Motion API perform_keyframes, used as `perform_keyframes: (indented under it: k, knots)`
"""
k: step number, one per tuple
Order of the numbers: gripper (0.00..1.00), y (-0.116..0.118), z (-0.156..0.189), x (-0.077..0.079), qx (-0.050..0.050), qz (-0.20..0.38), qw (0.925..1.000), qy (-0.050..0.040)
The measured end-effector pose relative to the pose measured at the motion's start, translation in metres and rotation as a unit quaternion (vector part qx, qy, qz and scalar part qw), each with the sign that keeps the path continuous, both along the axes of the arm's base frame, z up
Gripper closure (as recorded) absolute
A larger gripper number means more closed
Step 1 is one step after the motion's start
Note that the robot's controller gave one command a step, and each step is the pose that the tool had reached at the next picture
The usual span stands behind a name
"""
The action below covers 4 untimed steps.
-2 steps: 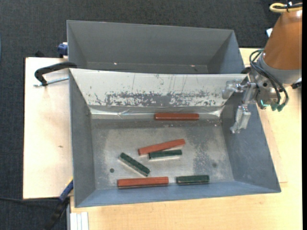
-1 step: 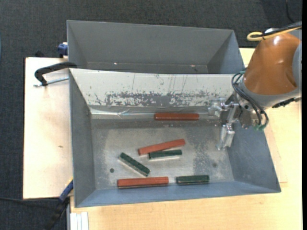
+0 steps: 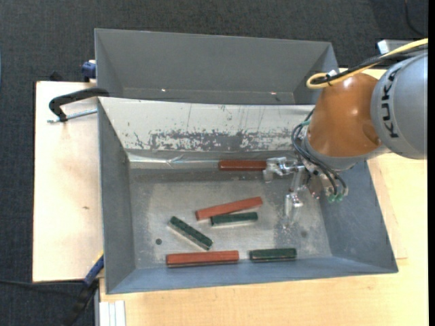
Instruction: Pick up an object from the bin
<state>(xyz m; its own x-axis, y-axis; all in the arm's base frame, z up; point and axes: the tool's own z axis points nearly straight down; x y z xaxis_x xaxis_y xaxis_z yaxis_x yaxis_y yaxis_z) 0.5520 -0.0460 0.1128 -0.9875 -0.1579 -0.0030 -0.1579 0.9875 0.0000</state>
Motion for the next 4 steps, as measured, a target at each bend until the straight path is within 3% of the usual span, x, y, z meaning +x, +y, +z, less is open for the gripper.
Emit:
perform_keyframes:
  k: [1, 2, 3, 4]
  knots:
    - [0.0, 0.019, -0.033, 0.031, 0.001, -0.013, 0.9999, -0.0021]
    - [1.0, 0.052, -0.033, -0.026, 0.0, -0.036, 0.9994, 0.0015]
    - [1.0, 0.052, -0.033, -0.026, 0.0, -0.036, 0.9994, 0.0015]
    - [1.0, 0.078, 0.086, -0.023, 0.0, -0.047, 0.9989, -0.0009]
